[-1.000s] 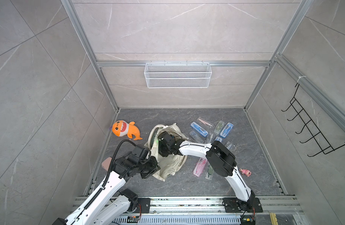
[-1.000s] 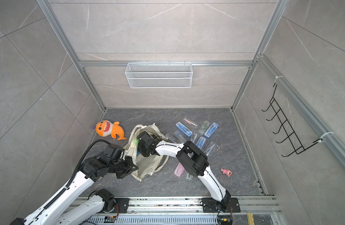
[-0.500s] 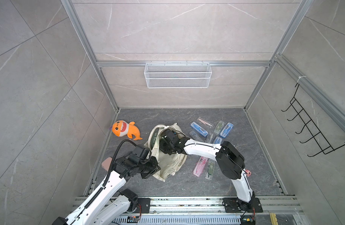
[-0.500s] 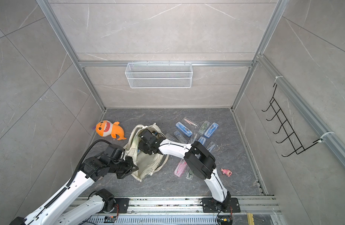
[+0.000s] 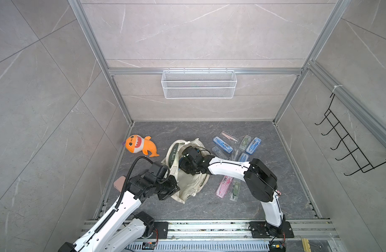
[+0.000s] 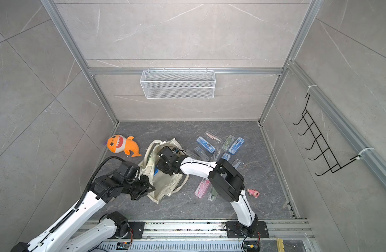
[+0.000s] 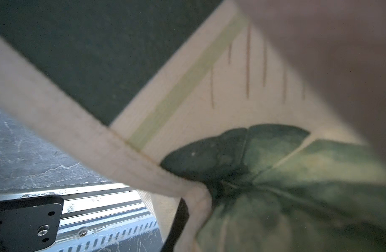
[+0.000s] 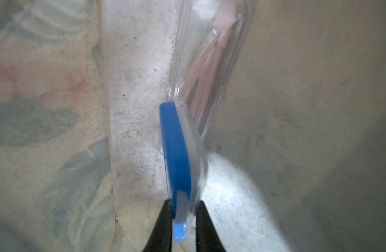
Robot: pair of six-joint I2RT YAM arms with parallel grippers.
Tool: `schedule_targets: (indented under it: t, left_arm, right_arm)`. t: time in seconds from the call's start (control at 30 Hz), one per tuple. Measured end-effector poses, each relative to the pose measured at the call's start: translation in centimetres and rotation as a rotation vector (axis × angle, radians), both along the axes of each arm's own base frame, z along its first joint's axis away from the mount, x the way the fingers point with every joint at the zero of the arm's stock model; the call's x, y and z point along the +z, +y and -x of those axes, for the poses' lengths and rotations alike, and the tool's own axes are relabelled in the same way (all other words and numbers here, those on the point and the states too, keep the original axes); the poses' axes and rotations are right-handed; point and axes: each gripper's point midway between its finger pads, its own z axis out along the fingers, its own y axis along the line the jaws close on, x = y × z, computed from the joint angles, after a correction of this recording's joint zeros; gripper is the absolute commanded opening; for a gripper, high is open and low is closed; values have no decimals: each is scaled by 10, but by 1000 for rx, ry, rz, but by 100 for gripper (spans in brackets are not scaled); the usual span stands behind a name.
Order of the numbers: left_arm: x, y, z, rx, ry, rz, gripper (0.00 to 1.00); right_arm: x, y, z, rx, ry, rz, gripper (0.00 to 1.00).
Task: Take out the compass set from the canvas bag
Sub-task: Pick up the compass set from the canvas bag, then place the compass set at the center of the board.
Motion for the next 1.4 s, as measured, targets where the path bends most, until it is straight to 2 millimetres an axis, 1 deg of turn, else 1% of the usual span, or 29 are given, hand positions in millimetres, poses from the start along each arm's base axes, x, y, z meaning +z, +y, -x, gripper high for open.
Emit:
schedule_targets:
  t: [0.07, 0.17, 0.3, 0.43, 0.57, 0.63, 0.73, 0.8, 0.93, 1.03, 1.13, 1.23, 1.3, 1.4]
  left_arm:
    - [1, 0, 0, 0, 1, 0, 0]
    - [0, -1, -1, 1, 3, -4, 0]
    - [2, -1, -4, 4, -1, -6, 0]
    - [2, -1, -5, 10, -3, -9, 0]
    - [1, -1, -9, 19, 2, -18, 0]
    - [2, -2, -11, 25, 3, -22, 0]
    - [3, -1, -14, 35, 5, -23, 0]
    - [2, 1, -17, 50, 11, -24, 0]
    - [1, 10, -26, 108, 23, -26, 0]
    - [8, 20, -37, 160, 13, -15, 0]
    - [18, 31, -48, 209, -5, -2, 0]
    - [24, 41, -56, 244, -16, -7, 0]
    - [27, 45, -59, 254, -17, -12, 0]
    - [30, 48, -64, 265, -23, -15, 0]
  right_arm:
    - [3, -5, 3, 0, 0, 0, 11]
    - [16, -15, 11, 7, -14, -5, 11]
    - [46, -34, 23, 14, -50, -28, 11]
    - [82, -57, 36, 36, -111, -33, 11]
    - [116, -72, 46, 73, -176, -43, 11]
    - [128, -84, 54, 88, -202, -49, 11]
    - [137, -105, 69, 106, -222, -41, 11]
    - [146, -117, 77, 114, -235, -39, 11]
    - [174, -138, 87, 129, -291, -51, 11]
    - [188, -155, 92, 128, -321, -51, 11]
    - [194, -173, 95, 115, -337, -44, 12]
    - [189, -188, 100, 106, -333, -24, 11]
    - [181, -194, 103, 105, -321, -10, 11]
    - [155, -201, 110, 116, -279, 25, 12]
